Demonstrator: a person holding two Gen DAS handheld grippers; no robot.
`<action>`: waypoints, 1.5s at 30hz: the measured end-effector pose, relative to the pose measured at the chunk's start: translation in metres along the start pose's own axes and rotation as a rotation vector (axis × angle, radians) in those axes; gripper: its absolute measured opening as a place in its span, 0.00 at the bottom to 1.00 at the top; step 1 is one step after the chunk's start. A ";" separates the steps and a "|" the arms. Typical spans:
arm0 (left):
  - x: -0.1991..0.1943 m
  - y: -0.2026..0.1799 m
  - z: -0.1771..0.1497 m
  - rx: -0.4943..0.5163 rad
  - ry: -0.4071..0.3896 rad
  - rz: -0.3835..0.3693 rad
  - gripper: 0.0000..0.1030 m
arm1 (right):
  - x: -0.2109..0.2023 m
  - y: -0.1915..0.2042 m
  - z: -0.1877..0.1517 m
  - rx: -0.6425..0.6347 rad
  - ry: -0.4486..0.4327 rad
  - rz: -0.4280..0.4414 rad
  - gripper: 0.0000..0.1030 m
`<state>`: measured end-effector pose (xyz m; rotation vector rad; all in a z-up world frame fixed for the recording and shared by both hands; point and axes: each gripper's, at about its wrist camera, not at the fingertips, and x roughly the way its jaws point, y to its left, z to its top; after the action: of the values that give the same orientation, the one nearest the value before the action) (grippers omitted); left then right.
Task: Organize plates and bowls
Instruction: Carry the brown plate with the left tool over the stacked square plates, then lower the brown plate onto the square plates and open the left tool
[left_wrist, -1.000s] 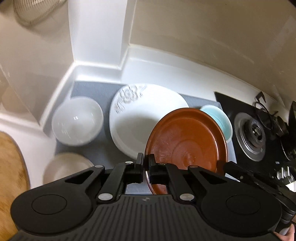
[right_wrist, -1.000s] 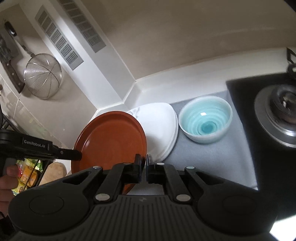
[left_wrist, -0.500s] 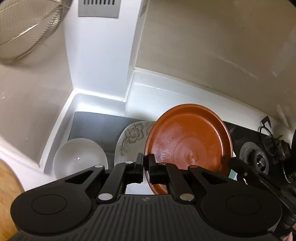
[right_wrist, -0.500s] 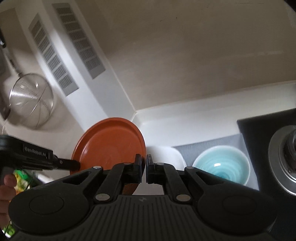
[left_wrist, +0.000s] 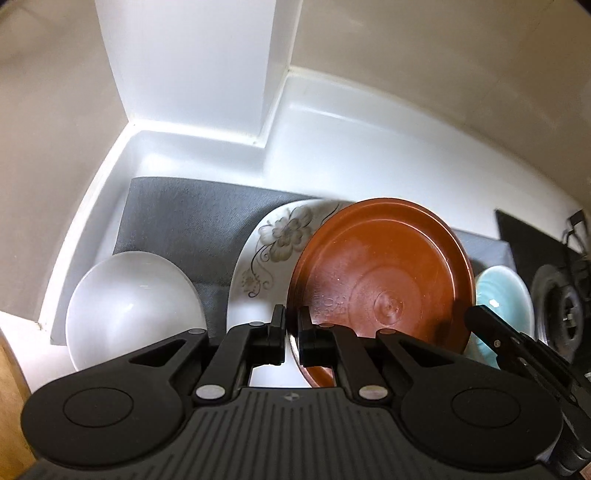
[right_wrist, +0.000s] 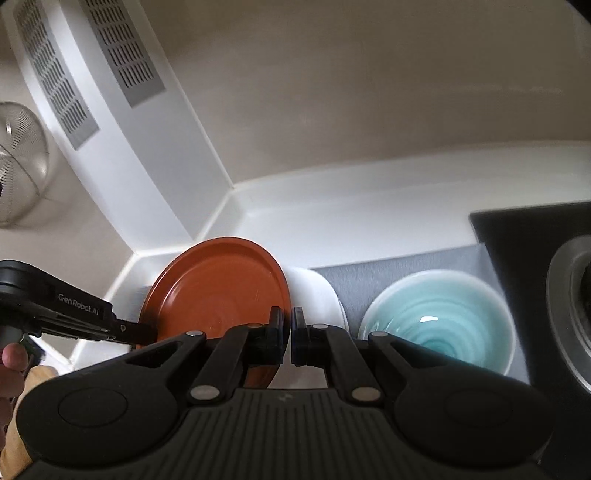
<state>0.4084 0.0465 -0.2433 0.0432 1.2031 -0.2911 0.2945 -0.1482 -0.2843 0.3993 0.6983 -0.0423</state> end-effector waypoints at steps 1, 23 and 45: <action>0.005 0.000 0.000 0.001 0.012 0.009 0.06 | 0.004 -0.001 -0.003 0.020 0.004 -0.004 0.04; 0.050 -0.027 -0.014 0.144 0.078 0.158 0.10 | 0.031 0.020 -0.041 -0.148 0.023 -0.205 0.06; -0.081 0.133 -0.063 0.051 -0.134 0.198 0.76 | -0.016 0.034 -0.046 -0.042 -0.183 -0.191 0.50</action>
<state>0.3570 0.2025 -0.2073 0.1836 1.0491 -0.1481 0.2594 -0.1011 -0.2942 0.2836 0.5532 -0.2414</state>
